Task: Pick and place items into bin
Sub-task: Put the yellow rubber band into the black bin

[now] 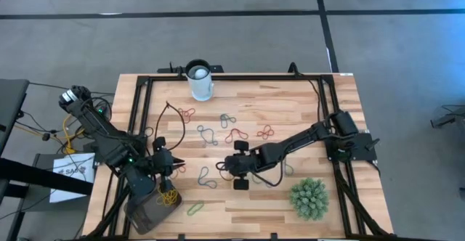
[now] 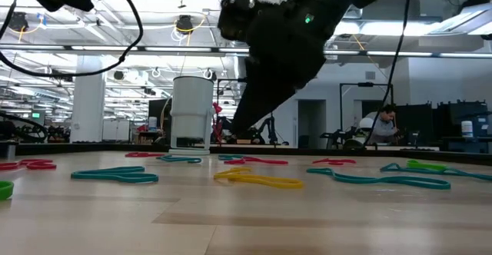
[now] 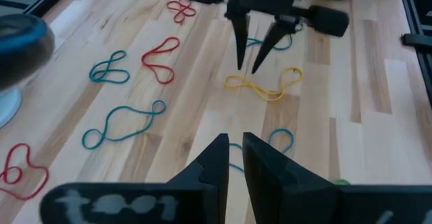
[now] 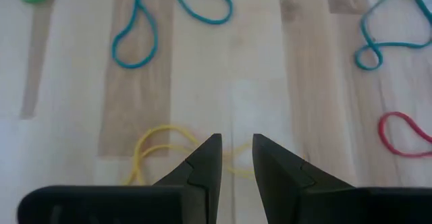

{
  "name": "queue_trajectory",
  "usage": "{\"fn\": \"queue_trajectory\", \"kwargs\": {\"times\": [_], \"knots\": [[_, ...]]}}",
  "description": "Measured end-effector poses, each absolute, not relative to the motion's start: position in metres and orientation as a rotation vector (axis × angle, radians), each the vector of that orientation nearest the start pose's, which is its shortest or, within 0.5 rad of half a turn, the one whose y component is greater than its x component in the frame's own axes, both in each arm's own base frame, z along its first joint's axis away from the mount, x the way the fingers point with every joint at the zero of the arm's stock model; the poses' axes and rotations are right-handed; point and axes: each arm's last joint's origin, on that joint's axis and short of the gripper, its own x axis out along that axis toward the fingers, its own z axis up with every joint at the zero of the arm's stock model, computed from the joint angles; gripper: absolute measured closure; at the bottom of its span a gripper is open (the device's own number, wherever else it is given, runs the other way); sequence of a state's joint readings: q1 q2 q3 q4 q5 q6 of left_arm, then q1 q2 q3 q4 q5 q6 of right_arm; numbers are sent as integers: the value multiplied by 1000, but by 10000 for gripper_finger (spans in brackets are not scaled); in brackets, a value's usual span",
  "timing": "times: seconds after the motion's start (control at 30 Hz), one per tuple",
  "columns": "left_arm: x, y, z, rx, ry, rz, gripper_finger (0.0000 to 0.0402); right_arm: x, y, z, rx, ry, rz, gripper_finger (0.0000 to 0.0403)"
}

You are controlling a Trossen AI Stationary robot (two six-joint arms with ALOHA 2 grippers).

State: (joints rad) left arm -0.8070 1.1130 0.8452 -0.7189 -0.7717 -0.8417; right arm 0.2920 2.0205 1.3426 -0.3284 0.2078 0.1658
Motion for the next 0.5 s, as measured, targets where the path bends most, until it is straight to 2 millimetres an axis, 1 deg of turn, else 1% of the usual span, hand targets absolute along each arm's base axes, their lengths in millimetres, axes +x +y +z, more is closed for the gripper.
{"fn": "queue_trajectory", "kwargs": {"times": [0.07, 0.13, 0.23, 0.33, 0.5], "knots": [[156, -134, 260, -107, 630, 251, 367, 397, 113, 147, -103, 1012, -1, 324], [156, -133, 260, -104, 629, 252, 367, 402, 115, 142, -86, 1001, 31, 324], [156, -133, 260, -101, 629, 254, 367, 399, 113, 128, -94, 1068, 32, 324], [156, -133, 260, -99, 629, 254, 367, 402, 113, 126, -91, 1052, 34, 324], [156, -133, 260, -97, 629, 254, 367, 403, 107, 123, -85, 1064, 19, 324]]}}
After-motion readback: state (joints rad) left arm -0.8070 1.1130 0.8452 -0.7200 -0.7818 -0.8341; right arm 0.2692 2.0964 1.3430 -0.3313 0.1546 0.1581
